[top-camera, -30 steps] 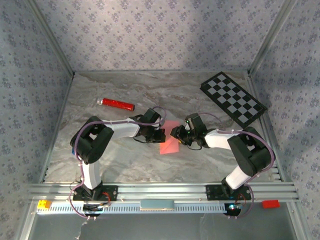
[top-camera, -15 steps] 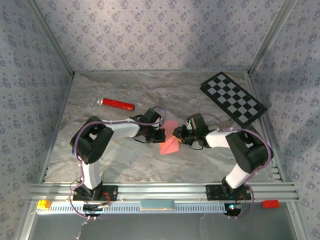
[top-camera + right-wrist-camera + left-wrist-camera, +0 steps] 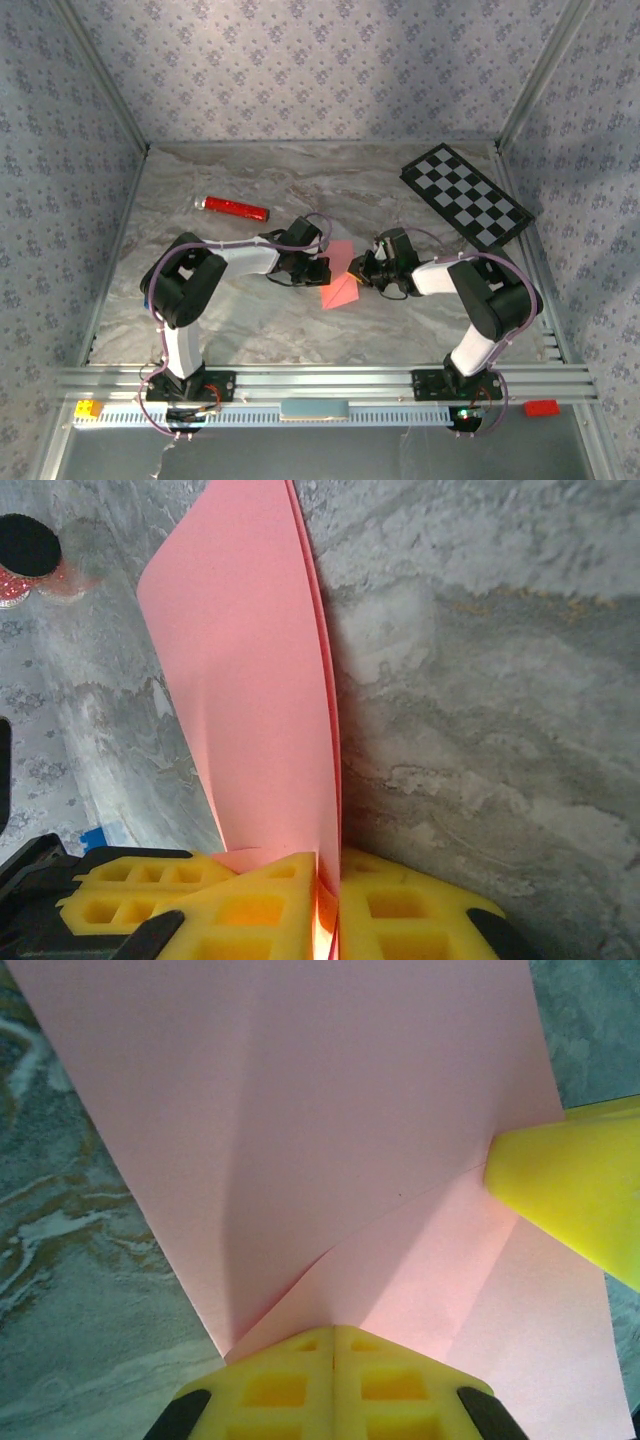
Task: Fold a paper plane with a square sheet of paper (pick it up from the middle)
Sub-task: Turn over the paper at the center of the table.
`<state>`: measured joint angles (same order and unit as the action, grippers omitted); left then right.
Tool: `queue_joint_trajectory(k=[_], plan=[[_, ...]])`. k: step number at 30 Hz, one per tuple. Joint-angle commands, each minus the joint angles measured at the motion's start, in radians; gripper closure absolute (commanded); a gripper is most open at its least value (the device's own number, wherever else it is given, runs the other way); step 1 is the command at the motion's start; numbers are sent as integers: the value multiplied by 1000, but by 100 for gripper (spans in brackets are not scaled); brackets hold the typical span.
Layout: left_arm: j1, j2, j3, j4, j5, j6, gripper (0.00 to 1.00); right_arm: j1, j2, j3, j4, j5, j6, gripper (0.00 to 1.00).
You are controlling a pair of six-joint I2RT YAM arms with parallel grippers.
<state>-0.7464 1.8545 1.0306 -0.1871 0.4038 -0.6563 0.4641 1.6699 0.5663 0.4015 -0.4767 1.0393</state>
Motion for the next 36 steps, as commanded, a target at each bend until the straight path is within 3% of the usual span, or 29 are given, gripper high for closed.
queue_joint_trajectory(k=[1, 8, 13, 21, 30, 36], plan=[[-4, -30, -14, -38, 4, -11, 94, -11, 16, -16, 21, 1, -4, 88], [-4, -103, -28, -6, -3, -22, 81, -20, -24, -11, -11, -10, -36, 93], [-3, -203, -42, -38, -105, -3, 75, -18, -133, 8, -144, 39, -152, 94], [5, -388, -117, -78, -331, 12, 70, 2, -329, 109, -482, 222, -371, 95], [29, -589, -231, -49, -516, -30, 48, 54, -433, 252, -805, 437, -502, 95], [52, -695, -316, -38, -604, -109, 36, 139, -395, 393, -1046, 732, -549, 97]])
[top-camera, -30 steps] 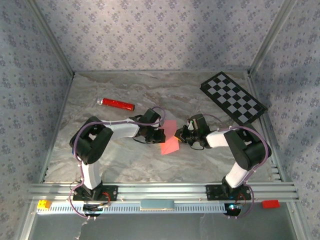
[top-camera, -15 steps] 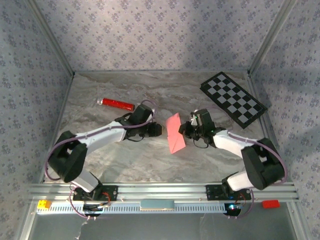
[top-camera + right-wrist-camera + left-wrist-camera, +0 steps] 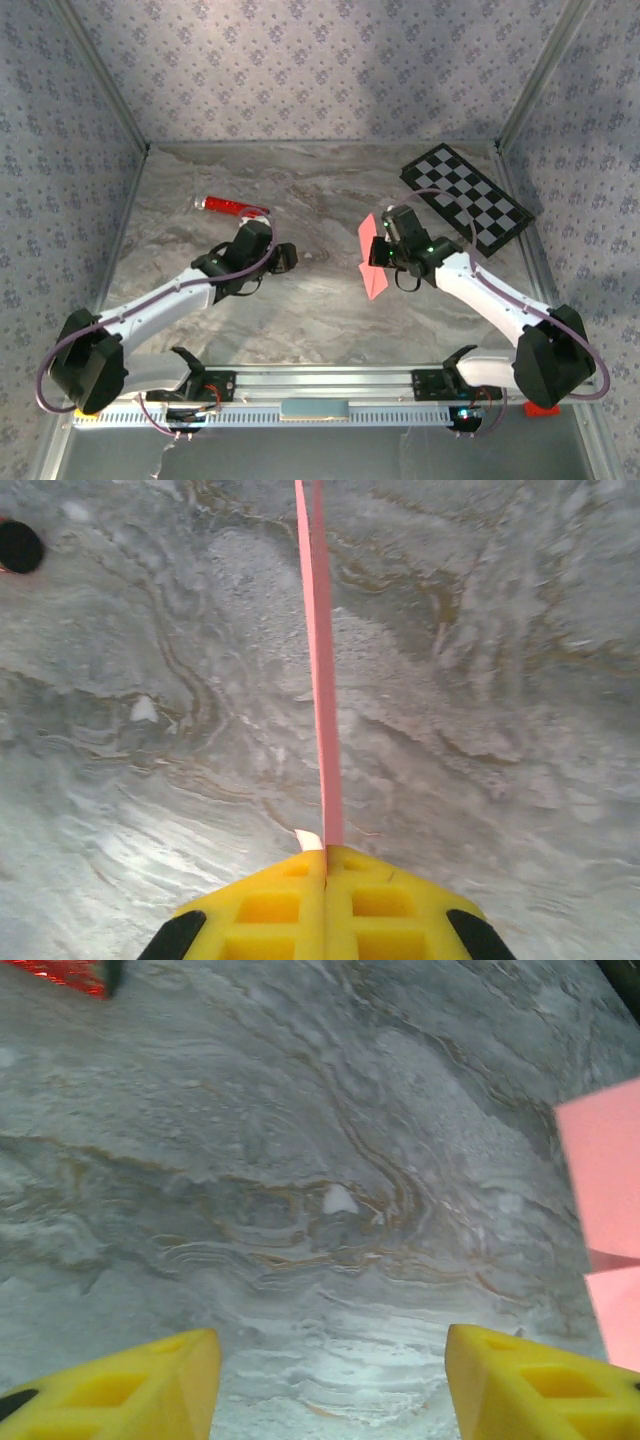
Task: Fold a paper plane with a square sheet of paper (pick it up from the middle)
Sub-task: Turn over the paper at the center of the table.
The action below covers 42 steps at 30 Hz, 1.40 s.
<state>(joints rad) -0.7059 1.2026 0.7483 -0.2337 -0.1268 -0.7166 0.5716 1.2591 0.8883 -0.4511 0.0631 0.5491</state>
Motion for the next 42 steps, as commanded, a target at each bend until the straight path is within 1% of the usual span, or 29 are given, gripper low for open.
queue_joint_trajectory(k=[1, 6, 11, 12, 13, 15, 18, 22, 26, 31, 35, 36, 37, 38, 42], plan=[[19, -55, -49, 18, -73, -64, 34, 43, 28, 97, -232, 229, -63, 97], [47, -90, -85, 24, -68, -98, 29, 112, 108, 197, -380, 399, -82, 97], [79, -121, -102, 9, -65, -110, 27, 206, 230, 293, -509, 650, -52, 96], [84, -130, -109, 11, -66, -113, 26, 219, 257, 294, -532, 686, -39, 96], [89, -142, -117, 13, -65, -119, 25, 234, 290, 344, -562, 719, -21, 96], [105, -164, -132, 14, -65, -127, 23, 257, 361, 383, -611, 759, 14, 96], [122, -205, -149, 8, -65, -126, 20, 292, 466, 438, -645, 775, 57, 96], [147, -261, -161, -32, -78, -125, 18, 344, 608, 517, -630, 709, 56, 95], [166, -332, -194, -47, -93, -135, 15, 396, 730, 610, -580, 590, 40, 90], [184, -393, -227, -55, -92, -154, 13, 416, 791, 680, -459, 384, 25, 85], [192, -401, -228, -58, -76, -153, 13, 408, 774, 683, -344, 208, -3, 80], [194, -400, -229, -54, -66, -147, 12, 402, 756, 666, -302, 152, -13, 75], [195, -397, -230, -41, -48, -135, 12, 392, 726, 634, -243, 90, -19, 63], [195, -393, -232, -25, -32, -126, 12, 380, 688, 594, -187, 37, -15, 57], [196, -359, -233, 11, 25, -120, 15, 293, 529, 397, 55, -167, 20, 46]])
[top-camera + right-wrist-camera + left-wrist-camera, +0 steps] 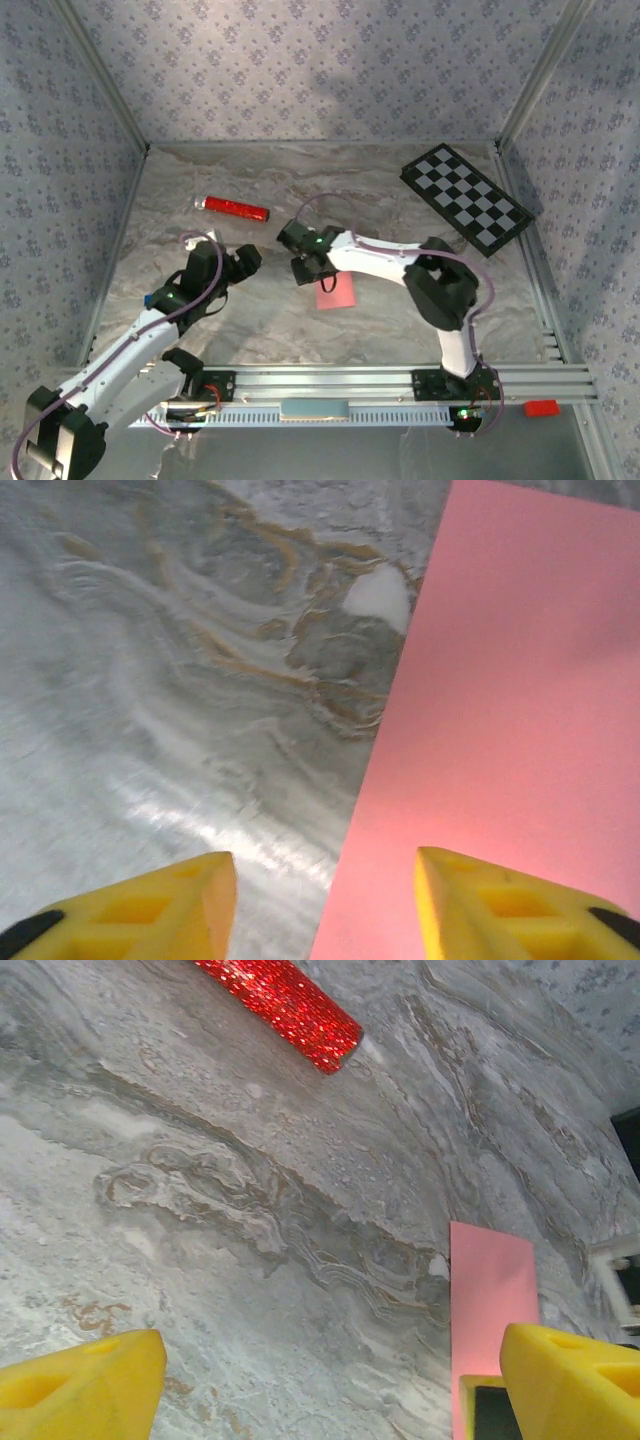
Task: Fold a paper plane with a square sheet of paper (pick it up from the middle)
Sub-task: Turn over the paper at the center of the table, then third fold the triangle at the center of the table.
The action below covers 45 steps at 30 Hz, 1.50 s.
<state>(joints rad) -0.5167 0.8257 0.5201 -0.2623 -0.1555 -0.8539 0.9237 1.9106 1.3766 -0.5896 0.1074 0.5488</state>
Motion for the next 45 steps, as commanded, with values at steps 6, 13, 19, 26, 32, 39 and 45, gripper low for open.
queue_joint_trajectory(k=[6, 13, 19, 26, 32, 39, 45], plan=[[8, 167, 43, 93, 191, 38, 21, -256, -301, -433, 535, -484, 158, 54], [-2, 398, 125, 184, 402, 40, 34, -411, -333, -631, 720, -653, 225, 73], [-35, 528, 190, 187, 457, 31, 42, -438, -274, -645, 738, -677, 237, 86], [-57, 632, 245, 189, 528, 23, 47, -455, -209, -676, 751, -653, 250, 92], [-72, 713, 264, 247, 616, -5, 51, -462, -181, -761, 851, -643, 325, 92], [-98, 785, 306, 246, 655, -4, 52, -456, -188, -814, 913, -605, 397, 92], [-118, 849, 336, 251, 667, -12, 58, -454, -189, -808, 884, -597, 392, 93]])
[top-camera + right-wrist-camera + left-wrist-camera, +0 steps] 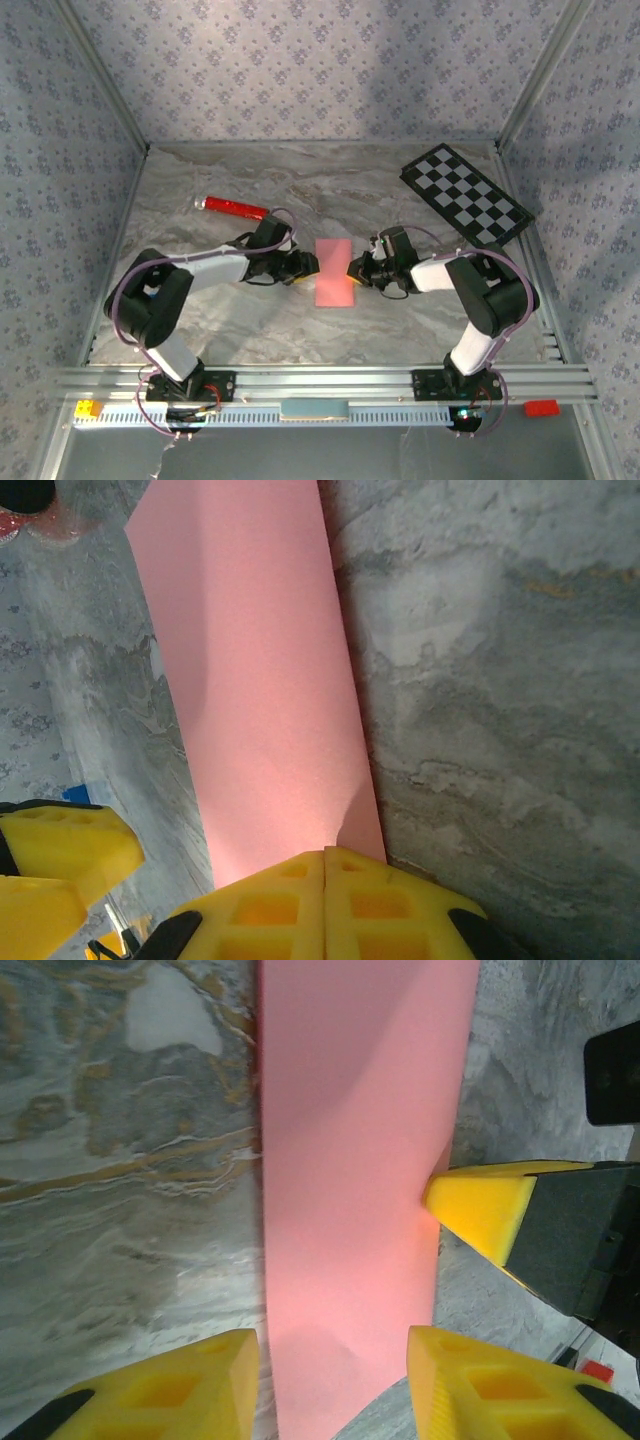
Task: Fold a paper plane with a square sheet of paper (pick it up from the middle)
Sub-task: Third fold the triangle at the center of the table.
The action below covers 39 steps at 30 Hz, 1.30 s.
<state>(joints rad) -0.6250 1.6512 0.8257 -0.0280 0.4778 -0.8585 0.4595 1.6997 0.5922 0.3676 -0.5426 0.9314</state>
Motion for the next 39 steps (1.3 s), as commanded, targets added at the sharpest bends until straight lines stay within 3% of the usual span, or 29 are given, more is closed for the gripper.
queue_joint_trajectory(k=[1, 39], plan=[[-12, 32, 35, 17, 35, -7, 58, 10, 23, -20, -84, 56, 5, 93], [-22, 153, 80, 10, 70, 3, 69, 13, 28, -14, -114, 67, -10, 95]])
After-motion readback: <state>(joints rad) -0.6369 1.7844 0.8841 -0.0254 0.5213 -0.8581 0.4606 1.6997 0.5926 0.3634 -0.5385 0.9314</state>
